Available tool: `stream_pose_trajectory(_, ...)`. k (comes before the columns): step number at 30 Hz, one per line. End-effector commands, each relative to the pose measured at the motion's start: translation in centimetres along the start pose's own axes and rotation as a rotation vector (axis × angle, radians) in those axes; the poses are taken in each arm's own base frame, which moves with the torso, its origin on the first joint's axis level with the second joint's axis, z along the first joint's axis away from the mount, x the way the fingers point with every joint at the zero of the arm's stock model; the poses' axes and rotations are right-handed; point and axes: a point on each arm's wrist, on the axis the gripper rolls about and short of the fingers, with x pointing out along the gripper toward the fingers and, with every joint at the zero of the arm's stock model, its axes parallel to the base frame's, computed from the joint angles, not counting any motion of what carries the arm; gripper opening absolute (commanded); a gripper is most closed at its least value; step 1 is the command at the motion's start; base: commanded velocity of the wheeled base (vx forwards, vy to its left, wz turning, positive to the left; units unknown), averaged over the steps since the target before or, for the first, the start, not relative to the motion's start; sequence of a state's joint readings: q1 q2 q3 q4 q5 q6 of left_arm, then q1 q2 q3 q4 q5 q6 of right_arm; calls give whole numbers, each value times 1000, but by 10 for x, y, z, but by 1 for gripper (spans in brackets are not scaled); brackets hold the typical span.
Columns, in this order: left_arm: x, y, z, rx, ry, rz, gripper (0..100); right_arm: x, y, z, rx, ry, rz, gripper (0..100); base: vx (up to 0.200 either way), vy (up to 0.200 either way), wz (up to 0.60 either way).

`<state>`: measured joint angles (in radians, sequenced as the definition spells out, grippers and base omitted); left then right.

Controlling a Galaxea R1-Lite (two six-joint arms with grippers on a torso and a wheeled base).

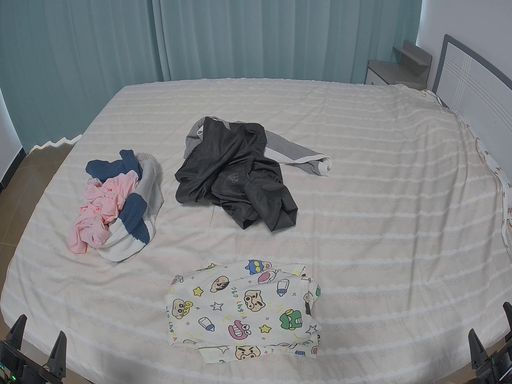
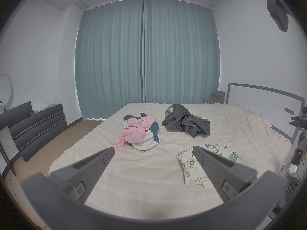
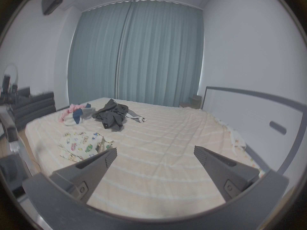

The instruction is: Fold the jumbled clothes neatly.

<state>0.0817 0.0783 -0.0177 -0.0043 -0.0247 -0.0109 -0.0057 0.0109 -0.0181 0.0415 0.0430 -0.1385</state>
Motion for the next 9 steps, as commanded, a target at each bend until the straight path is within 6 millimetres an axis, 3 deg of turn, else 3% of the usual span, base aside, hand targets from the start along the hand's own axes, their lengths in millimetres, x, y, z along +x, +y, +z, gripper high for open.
stream_pose_trajectory(1,2,1,-6,3,31,5,100,1,1,-6,61,16,32,100,0,0,0)
stream_pose_trajectory(9,2,1,-6,2,30,2,100,1,1,-4,70,-2,33,100,0,0,0)
